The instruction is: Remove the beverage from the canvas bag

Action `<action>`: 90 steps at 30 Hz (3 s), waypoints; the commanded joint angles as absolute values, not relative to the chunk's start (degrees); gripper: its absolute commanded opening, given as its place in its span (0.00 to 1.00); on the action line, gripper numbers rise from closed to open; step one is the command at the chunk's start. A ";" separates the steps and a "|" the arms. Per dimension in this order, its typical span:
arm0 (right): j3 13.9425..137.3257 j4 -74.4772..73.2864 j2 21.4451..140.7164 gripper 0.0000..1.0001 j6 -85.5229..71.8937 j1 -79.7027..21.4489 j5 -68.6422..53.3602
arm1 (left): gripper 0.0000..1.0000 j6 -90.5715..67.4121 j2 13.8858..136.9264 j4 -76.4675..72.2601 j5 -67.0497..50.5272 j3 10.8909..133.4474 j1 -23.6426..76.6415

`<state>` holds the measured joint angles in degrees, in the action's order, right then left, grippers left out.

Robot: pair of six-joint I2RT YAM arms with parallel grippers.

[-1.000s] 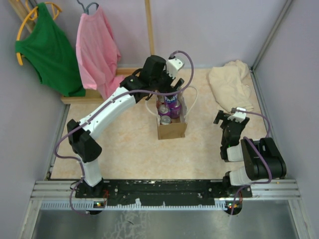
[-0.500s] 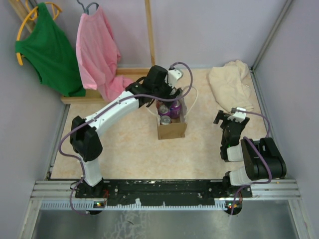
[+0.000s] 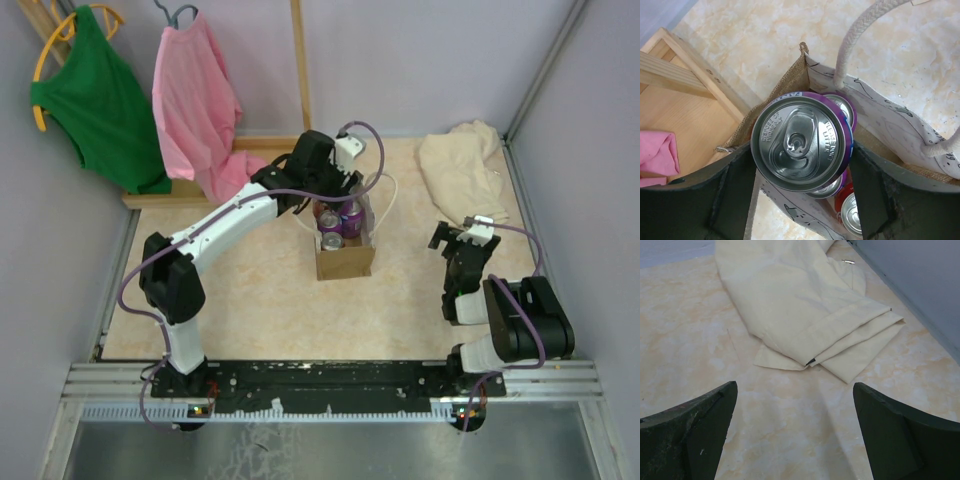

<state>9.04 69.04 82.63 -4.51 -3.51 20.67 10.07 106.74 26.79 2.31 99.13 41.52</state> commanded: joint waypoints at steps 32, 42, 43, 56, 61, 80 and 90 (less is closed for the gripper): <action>9.41 71.63 82.80 0.99 -3.85 -3.42 20.68 | 0.00 11.79 105.33 26.28 3.01 111.78 37.44; 9.40 71.63 82.79 0.99 -3.86 -3.42 20.66 | 0.00 9.93 98.72 24.39 4.77 107.43 27.47; 9.40 71.61 82.79 0.99 -3.80 -3.42 20.70 | 0.00 9.62 97.75 24.04 4.95 106.29 26.46; 9.40 71.59 82.87 0.99 -3.73 -3.43 20.77 | 0.00 3.67 88.90 18.28 -2.18 85.46 21.76; 9.40 71.56 82.88 0.99 -3.72 -3.50 20.76 | 0.00 2.15 87.79 14.17 -5.07 75.68 21.86; 9.49 71.54 82.88 0.99 -3.69 -3.56 20.99 | 0.00 0.27 97.09 4.63 -4.82 68.64 21.92; 9.49 71.55 82.88 0.99 -3.69 -3.60 20.95 | 0.03 0.60 98.35 6.28 -2.81 67.50 22.81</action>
<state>9.04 69.04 82.65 -4.51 -3.53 20.67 0.67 98.52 7.81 -3.88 66.52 22.04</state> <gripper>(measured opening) 0.991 0.716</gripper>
